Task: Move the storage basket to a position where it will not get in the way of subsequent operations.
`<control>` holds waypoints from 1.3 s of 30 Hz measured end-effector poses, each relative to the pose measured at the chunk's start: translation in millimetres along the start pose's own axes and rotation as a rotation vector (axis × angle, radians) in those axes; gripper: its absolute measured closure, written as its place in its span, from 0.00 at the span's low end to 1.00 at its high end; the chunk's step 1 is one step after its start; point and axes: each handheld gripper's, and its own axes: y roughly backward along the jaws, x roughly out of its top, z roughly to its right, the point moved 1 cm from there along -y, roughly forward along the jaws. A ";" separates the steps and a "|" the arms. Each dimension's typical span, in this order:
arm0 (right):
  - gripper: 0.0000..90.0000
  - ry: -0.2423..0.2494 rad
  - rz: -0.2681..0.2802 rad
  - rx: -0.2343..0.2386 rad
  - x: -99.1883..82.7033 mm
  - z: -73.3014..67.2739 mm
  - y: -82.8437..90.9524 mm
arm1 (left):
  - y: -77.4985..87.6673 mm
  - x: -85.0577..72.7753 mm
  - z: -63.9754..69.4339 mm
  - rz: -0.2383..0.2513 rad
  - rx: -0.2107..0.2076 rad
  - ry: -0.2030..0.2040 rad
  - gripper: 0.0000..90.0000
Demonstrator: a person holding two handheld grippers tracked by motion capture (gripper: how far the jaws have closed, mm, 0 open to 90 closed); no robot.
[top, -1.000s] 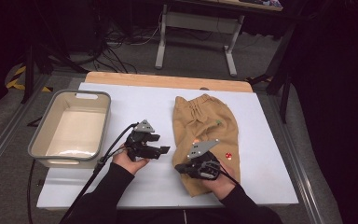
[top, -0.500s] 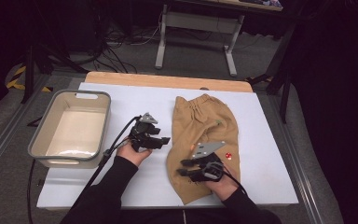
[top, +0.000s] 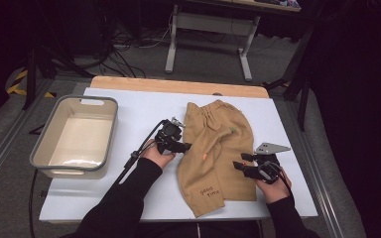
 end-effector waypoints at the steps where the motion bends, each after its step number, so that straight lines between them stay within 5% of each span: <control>1: 0.54 -0.008 -0.001 -0.014 -2.2 3.9 1.1 | -1.8 0.0 -0.7 -0.004 0.005 0.003 0.49; 11: 0.55 -0.062 -0.067 -0.110 -22.4 31.6 4.8 | -9.4 -1.4 1.6 -0.034 0.013 0.016 0.60; 19: 0.47 -0.085 -0.117 -0.134 -28.9 40.6 5.4 | -12.8 0.2 8.4 -0.042 -0.022 0.061 0.92; 22: 0.49 -0.092 -0.138 -0.126 -30.8 40.9 3.1 | -11.0 1.1 9.0 -0.048 0.004 0.035 0.95; 31: 0.64 -0.097 -0.175 -0.115 -31.7 38.8 0.3 | 12.2 1.0 -9.8 -0.044 0.181 0.014 0.96; 36: 0.95 -0.107 -0.177 -0.092 -30.1 38.3 -1.0 | 25.0 -1.4 -22.1 -0.016 0.224 0.043 0.96; 39: 0.99 -0.103 -0.194 -0.082 -27.0 35.8 -2.6 | 29.3 -3.4 -29.4 -0.010 0.253 0.053 0.96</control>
